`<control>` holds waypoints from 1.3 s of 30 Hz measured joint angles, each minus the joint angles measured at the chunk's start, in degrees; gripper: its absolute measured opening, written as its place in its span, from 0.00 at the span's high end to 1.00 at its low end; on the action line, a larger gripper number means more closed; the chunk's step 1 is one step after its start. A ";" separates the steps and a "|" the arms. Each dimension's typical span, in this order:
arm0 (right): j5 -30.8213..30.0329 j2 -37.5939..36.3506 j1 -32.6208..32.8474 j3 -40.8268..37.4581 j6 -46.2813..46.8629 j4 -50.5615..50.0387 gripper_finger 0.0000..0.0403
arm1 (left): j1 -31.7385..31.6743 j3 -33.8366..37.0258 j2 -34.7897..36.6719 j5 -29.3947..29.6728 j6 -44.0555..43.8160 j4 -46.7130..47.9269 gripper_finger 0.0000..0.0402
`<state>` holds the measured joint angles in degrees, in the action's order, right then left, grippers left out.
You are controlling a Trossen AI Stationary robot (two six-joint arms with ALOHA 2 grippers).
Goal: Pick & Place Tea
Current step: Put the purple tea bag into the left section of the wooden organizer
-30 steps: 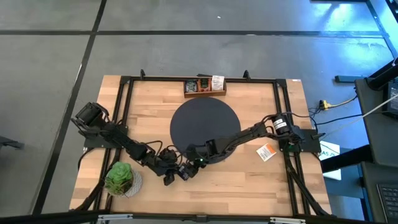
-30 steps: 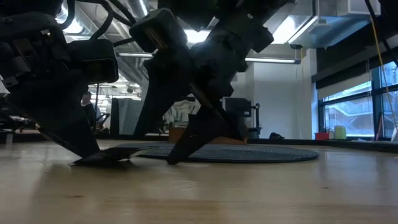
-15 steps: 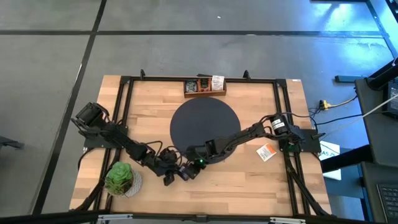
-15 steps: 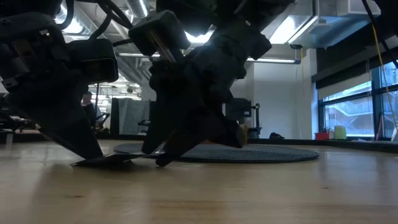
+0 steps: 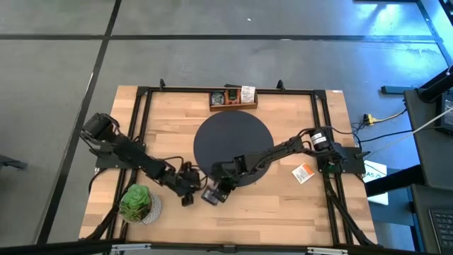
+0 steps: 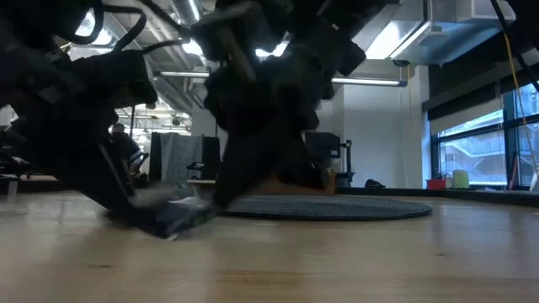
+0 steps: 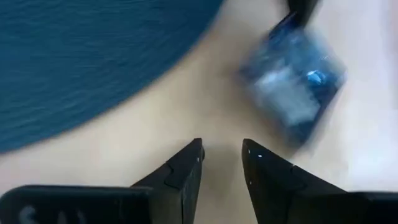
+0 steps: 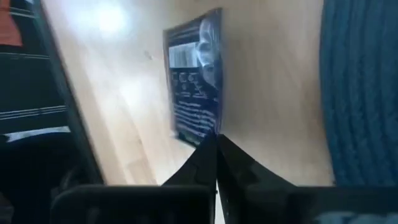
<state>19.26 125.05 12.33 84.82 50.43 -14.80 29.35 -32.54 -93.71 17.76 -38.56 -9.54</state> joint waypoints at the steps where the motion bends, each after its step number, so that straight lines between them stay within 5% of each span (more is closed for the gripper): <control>1: 0.48 -0.73 -0.50 0.00 -0.61 -0.28 0.99 | -0.38 0.13 1.47 0.31 2.34 1.95 0.72; 9: 0.32 -12.43 -6.12 0.04 -7.88 -14.22 0.99 | -3.16 0.03 19.14 13.38 21.14 10.72 0.72; 19: -1.31 -29.05 -16.26 0.09 -12.60 -20.46 0.99 | -3.49 -0.19 35.48 24.99 44.20 1.04 0.71; 26: 4.42 -28.64 -19.27 0.26 -4.14 -7.60 0.99 | -4.87 -0.19 38.32 25.35 54.35 0.49 0.63; 39: 5.60 -27.91 -19.69 0.11 3.13 -4.61 0.98 | -4.67 -0.21 38.39 26.49 88.18 0.26 0.50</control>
<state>24.86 97.14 -7.35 84.93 53.56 -19.41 24.69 -32.75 -55.32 44.25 49.62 -9.28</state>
